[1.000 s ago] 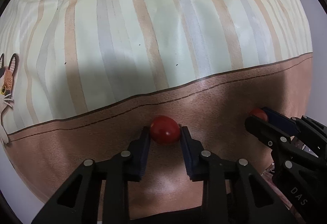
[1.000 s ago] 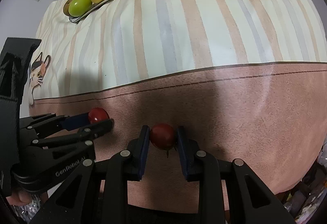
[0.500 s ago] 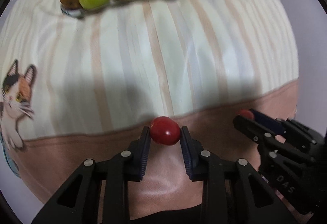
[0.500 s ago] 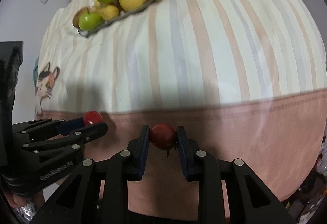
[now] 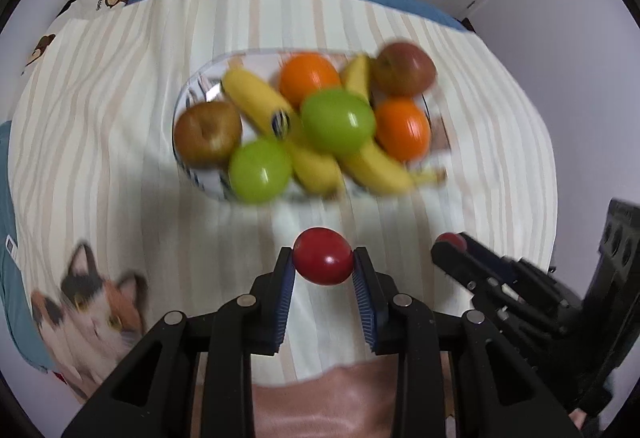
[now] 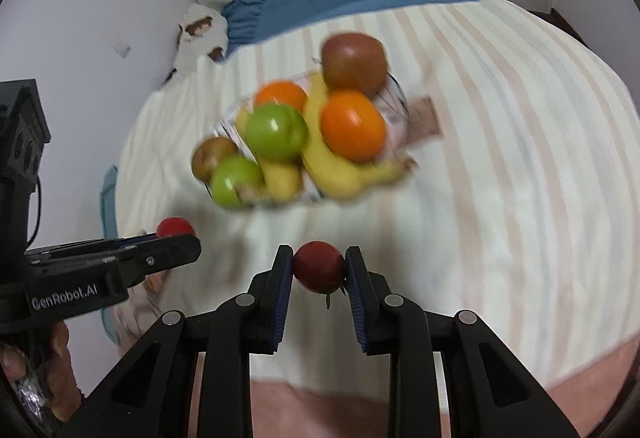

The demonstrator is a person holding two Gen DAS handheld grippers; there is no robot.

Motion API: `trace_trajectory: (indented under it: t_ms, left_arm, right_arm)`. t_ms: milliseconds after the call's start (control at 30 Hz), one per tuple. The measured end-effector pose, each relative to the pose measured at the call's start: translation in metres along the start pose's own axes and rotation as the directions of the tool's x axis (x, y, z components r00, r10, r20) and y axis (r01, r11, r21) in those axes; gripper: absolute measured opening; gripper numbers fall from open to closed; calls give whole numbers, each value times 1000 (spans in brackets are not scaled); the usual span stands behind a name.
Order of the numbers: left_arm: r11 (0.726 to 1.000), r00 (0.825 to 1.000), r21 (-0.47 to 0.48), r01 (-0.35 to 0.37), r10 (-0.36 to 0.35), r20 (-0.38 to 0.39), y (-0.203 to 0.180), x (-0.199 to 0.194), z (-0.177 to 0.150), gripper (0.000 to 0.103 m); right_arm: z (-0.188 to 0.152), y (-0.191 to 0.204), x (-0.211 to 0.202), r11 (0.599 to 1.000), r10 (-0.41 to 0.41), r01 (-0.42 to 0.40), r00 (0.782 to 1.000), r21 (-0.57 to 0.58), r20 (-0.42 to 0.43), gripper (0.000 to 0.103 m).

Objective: Organize fruits
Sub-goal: 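Carry both cherry tomatoes onto the plate and open both grippers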

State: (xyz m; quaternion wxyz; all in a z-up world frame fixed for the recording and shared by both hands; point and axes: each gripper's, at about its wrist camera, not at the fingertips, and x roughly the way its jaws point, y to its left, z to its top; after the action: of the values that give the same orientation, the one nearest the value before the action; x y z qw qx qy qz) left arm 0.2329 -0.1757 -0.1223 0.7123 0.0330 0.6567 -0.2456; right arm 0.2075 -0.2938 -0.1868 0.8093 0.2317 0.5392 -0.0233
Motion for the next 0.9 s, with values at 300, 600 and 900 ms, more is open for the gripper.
trace_trajectory:
  t_ms: [300, 600, 900]
  left_arm:
    - [998, 996, 46, -41, 45, -72, 26, 44, 86, 27]
    - [997, 986, 75, -36, 48, -157, 32, 84, 110, 27]
    - [998, 976, 52, -37, 47, -210, 38, 105, 111, 31]
  right_arm:
    - [49, 17, 53, 1000, 29, -29, 1000, -3, 2, 29]
    - [50, 19, 78, 1000, 27, -27, 999, 1, -33, 29]
    - [58, 33, 59, 998, 35, -34, 999, -52, 14, 29]
